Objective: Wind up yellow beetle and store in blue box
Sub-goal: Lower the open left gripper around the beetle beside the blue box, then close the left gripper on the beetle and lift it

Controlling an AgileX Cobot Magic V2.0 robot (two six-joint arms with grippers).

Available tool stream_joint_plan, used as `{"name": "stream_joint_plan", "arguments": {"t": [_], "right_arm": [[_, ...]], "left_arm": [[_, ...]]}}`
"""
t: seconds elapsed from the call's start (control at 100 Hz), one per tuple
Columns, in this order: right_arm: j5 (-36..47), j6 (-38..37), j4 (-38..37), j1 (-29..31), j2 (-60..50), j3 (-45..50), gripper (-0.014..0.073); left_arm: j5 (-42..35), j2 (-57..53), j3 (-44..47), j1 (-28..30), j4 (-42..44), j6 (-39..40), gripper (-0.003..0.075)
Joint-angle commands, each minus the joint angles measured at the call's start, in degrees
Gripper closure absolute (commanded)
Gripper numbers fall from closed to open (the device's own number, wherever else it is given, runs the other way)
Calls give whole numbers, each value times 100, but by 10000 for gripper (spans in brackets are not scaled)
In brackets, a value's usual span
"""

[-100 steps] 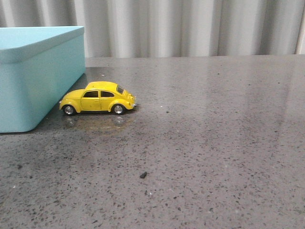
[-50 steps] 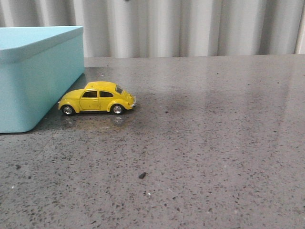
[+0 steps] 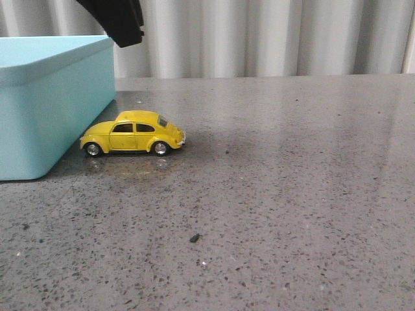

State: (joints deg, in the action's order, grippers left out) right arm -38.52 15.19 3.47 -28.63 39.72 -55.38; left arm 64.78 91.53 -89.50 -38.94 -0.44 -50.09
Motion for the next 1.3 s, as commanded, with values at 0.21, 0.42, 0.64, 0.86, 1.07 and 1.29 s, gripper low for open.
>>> {"name": "stream_joint_plan", "arguments": {"t": [0.21, 0.42, 0.64, 0.86, 1.07, 1.29], "right_arm": [[443, 59, -44, -2, -344, 202, 635], [458, 59, -44, -2, -550, 229, 635], [429, 59, -44, -2, -565, 229, 635], [462, 59, -44, -2, -565, 229, 635], [430, 59, -44, -2, -565, 265, 635], [396, 59, -44, -2, -565, 267, 635]], "left_arm": [[-506, 277, -190, 277, -350, -396, 227], [-457, 588, -190, 630, -826, -404, 227], [-305, 790, -166, 736, -1143, -657, 226], [-257, 966, -151, 736, -1229, -903, 227], [-144, 1153, -151, 736, -1218, -903, 227], [-178, 1202, -151, 736, -1182, -903, 227]]}}
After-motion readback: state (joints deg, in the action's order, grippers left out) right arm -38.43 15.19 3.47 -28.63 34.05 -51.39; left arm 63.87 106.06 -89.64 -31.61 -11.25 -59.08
